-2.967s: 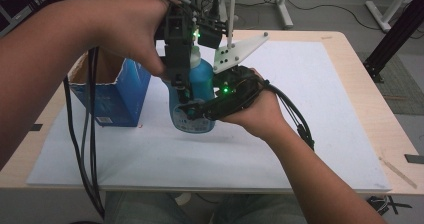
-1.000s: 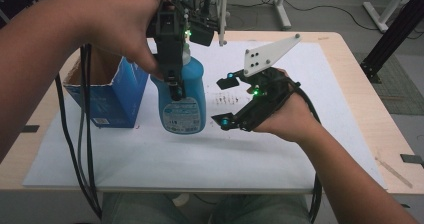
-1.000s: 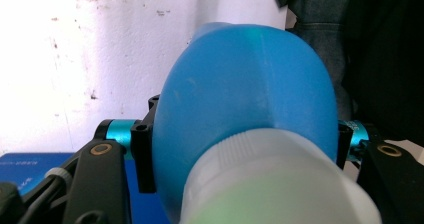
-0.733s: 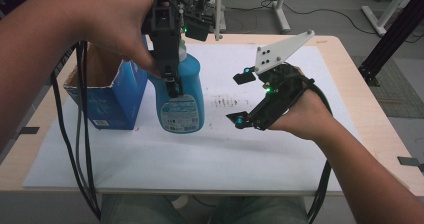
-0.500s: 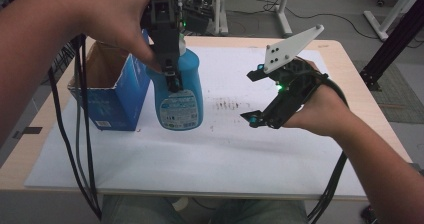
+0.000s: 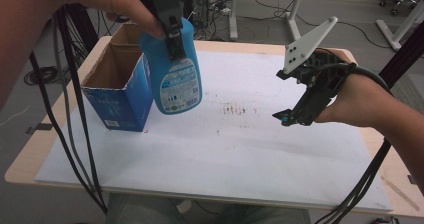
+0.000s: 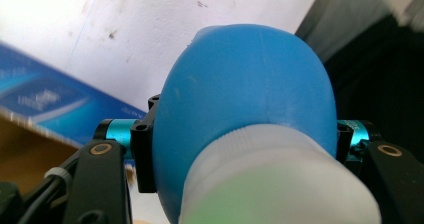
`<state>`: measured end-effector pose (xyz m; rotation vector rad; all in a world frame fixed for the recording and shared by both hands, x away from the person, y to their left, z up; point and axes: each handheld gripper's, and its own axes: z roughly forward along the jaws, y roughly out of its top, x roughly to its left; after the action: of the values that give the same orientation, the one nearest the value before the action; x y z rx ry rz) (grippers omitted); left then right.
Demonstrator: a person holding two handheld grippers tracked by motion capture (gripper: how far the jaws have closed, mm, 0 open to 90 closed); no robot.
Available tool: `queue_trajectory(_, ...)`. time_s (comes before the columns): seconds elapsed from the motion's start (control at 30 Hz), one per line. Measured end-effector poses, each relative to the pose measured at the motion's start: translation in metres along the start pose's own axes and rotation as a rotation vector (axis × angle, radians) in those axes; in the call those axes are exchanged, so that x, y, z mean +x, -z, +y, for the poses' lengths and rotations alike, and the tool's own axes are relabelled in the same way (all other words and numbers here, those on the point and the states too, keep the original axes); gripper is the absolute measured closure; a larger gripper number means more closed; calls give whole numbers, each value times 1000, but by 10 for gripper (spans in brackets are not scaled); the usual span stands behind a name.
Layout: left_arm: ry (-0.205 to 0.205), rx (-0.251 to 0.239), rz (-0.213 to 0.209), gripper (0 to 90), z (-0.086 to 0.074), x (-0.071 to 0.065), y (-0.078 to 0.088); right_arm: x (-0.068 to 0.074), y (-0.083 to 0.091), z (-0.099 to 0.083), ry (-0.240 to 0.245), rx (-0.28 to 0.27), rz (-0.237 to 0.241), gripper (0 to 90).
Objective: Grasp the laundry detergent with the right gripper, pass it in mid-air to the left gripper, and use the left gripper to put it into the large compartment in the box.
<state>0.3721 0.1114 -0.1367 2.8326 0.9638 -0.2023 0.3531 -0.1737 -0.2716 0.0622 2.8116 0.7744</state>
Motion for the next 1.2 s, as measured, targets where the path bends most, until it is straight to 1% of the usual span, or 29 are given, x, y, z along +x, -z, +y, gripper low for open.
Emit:
queue_trajectory(0.07,58,-11,18,377,-2,4,8,0,0,0,5,5,-3,6)
queue_trajectory(0.17,131,-18,51,377,-7,9,19,0,0,0,8,5,0,6)
queue_trajectory(0.2,158,-28,62,377,-9,12,23,1,1,0,9,9,-4,6)
queue_trajectory(0.27,221,-34,71,377,-14,18,30,1,0,1,11,8,-3,6)
queue_trajectory(0.3,260,-50,77,378,-17,21,33,1,0,1,14,7,-4,6)
queue_trajectory(0.43,379,-65,91,377,-31,37,45,1,1,0,12,3,-3,6)
queue_trajectory(0.53,452,-63,124,377,-42,47,50,0,2,-1,11,3,-6,6)
queue_trajectory(0.57,470,-62,133,377,-44,50,51,0,2,-1,10,0,-6,6)
queue_trajectory(0.63,525,-64,160,377,-51,58,55,0,3,-2,6,0,-9,6)
queue_trajectory(0.67,554,-69,166,377,-54,62,55,-1,3,-2,5,1,-10,6)
queue_trajectory(0.73,593,-69,178,377,-60,69,57,-1,3,-3,0,2,-9,6)
queue_trajectory(0.8,626,-62,182,378,-64,76,57,-1,2,-2,-1,3,-9,6)
queue_trajectory(0.97,665,-39,194,378,-70,91,53,-2,1,-2,-5,3,-8,6)
queue_trajectory(1.1,669,-20,194,378,-72,101,44,-2,0,-2,-9,7,-9,6)
queue_trajectory(1.2,661,-3,178,378,-73,109,34,-2,0,-2,-9,7,-13,6)
